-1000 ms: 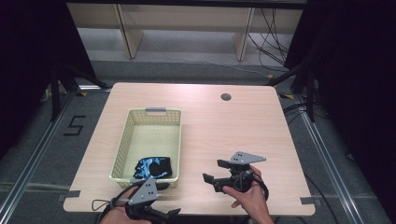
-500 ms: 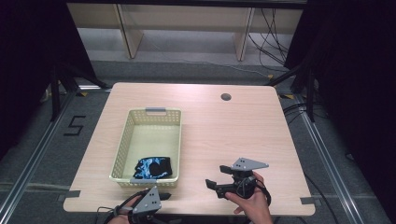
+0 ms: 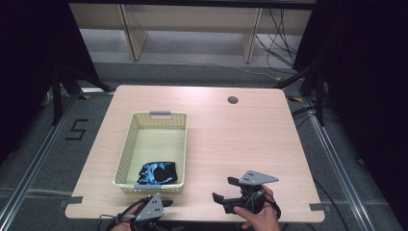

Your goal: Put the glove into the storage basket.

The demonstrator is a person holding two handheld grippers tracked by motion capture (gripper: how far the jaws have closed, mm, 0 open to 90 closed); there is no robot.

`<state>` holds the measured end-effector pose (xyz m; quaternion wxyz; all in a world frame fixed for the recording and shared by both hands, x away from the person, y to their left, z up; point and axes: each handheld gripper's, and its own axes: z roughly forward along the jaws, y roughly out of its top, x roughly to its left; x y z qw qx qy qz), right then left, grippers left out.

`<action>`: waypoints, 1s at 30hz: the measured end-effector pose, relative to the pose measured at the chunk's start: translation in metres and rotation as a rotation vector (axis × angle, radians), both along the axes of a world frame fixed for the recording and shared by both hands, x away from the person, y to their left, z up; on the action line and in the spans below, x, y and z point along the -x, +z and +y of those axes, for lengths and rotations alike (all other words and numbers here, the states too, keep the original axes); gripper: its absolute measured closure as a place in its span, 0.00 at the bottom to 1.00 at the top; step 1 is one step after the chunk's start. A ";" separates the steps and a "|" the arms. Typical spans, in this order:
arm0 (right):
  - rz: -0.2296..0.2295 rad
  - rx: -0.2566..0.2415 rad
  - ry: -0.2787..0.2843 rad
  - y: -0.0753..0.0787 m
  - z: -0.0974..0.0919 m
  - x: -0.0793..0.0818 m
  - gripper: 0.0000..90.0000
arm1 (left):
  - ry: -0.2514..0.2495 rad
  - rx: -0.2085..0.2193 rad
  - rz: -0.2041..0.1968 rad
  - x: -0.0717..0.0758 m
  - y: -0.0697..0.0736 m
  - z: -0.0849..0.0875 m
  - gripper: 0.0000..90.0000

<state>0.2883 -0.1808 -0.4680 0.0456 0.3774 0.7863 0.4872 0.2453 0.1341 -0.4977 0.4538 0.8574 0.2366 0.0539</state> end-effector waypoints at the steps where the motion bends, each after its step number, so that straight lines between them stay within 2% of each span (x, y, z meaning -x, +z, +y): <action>1: -0.032 0.005 0.031 -0.002 -0.001 -0.002 0.20 | -0.001 -0.014 -0.016 -0.001 0.001 0.002 0.17; 2: -0.009 0.003 0.007 -0.001 0.000 0.002 0.20 | 0.019 -0.016 -0.027 -0.001 -0.001 0.002 0.17; 3: -0.028 0.024 0.015 -0.002 -0.002 0.002 0.20 | 0.025 0.012 -0.018 0.001 -0.002 0.001 0.17; 4: -0.029 0.004 0.035 -0.004 -0.001 0.002 0.20 | 0.015 -0.002 -0.016 0.000 -0.002 0.003 0.17; 5: -0.026 0.015 0.021 -0.004 -0.001 0.005 0.20 | -0.005 -0.014 -0.015 -0.001 -0.001 0.004 0.17; 6: -0.029 0.017 0.016 -0.005 -0.001 0.006 0.20 | 0.005 -0.012 -0.033 -0.002 -0.003 0.004 0.17; 7: -0.043 0.035 0.029 -0.005 -0.002 0.006 0.20 | 0.030 0.004 -0.006 0.000 -0.004 0.003 0.17; 8: -0.023 0.025 0.016 -0.005 -0.002 0.010 0.20 | 0.023 -0.008 -0.010 -0.001 -0.004 0.004 0.17; 9: -0.031 0.038 0.022 -0.005 -0.004 0.011 0.20 | 0.030 -0.025 -0.013 -0.001 -0.004 0.005 0.17; 10: -0.033 0.029 0.023 -0.006 -0.004 0.013 0.20 | 0.030 -0.012 0.012 -0.001 -0.005 0.005 0.17; 11: -0.011 0.038 0.016 -0.005 -0.004 0.016 0.19 | 0.035 -0.026 -0.012 -0.002 -0.005 0.006 0.17; 12: -0.041 0.032 0.035 -0.008 -0.005 0.016 0.19 | 0.039 -0.024 -0.008 -0.002 -0.005 0.006 0.17; 13: -0.034 0.035 0.037 -0.008 -0.006 0.018 0.19 | 0.031 -0.022 -0.016 -0.002 -0.005 0.006 0.17; 15: -0.029 0.040 0.030 -0.009 -0.008 0.022 0.20 | 0.022 -0.038 -0.009 -0.002 -0.005 0.007 0.17; 16: -0.019 0.033 0.024 -0.009 -0.009 0.025 0.20 | 0.035 -0.027 -0.007 -0.002 -0.006 0.006 0.17; 17: -0.019 0.047 0.022 -0.009 -0.010 0.027 0.19 | 0.045 -0.008 0.008 0.000 -0.007 0.005 0.17; 18: -0.042 0.040 0.042 -0.012 -0.012 0.026 0.19 | 0.047 -0.014 0.014 -0.001 -0.007 0.005 0.17; 19: -0.026 0.044 0.031 -0.012 -0.013 0.029 0.19 | 0.041 -0.035 0.007 -0.002 -0.008 0.006 0.17; 20: -0.012 0.041 0.011 -0.012 -0.013 0.032 0.19 | 0.045 -0.039 0.001 -0.002 -0.008 0.005 0.17; 21: -0.014 0.049 0.019 -0.013 -0.015 0.033 0.19 | 0.017 -0.040 0.009 -0.002 -0.006 0.007 0.17; 22: 0.006 0.041 0.007 -0.014 -0.015 0.036 0.19 | 0.013 -0.041 0.004 -0.003 -0.006 0.006 0.17; 23: -0.010 0.057 0.022 -0.016 -0.016 0.035 0.19 | 0.026 -0.033 0.016 -0.002 -0.007 0.006 0.17; 24: -0.005 0.044 0.034 -0.018 -0.016 0.036 0.19 | 0.041 -0.023 0.007 -0.001 -0.008 0.005 0.17; 25: -0.005 0.071 0.016 -0.018 -0.017 0.039 0.19 | 0.040 -0.027 0.006 -0.001 -0.008 0.005 0.17; 26: -0.016 0.094 0.023 -0.019 -0.018 0.040 0.19 | 0.040 -0.027 0.009 -0.001 -0.008 0.005 0.17; 29: -0.007 0.129 0.002 -0.021 -0.015 0.046 0.19 | 0.036 -0.022 0.010 0.000 -0.008 0.004 0.17; 30: -0.018 0.143 0.012 -0.023 -0.016 0.046 0.19 | 0.019 -0.026 0.000 -0.002 -0.008 0.004 0.17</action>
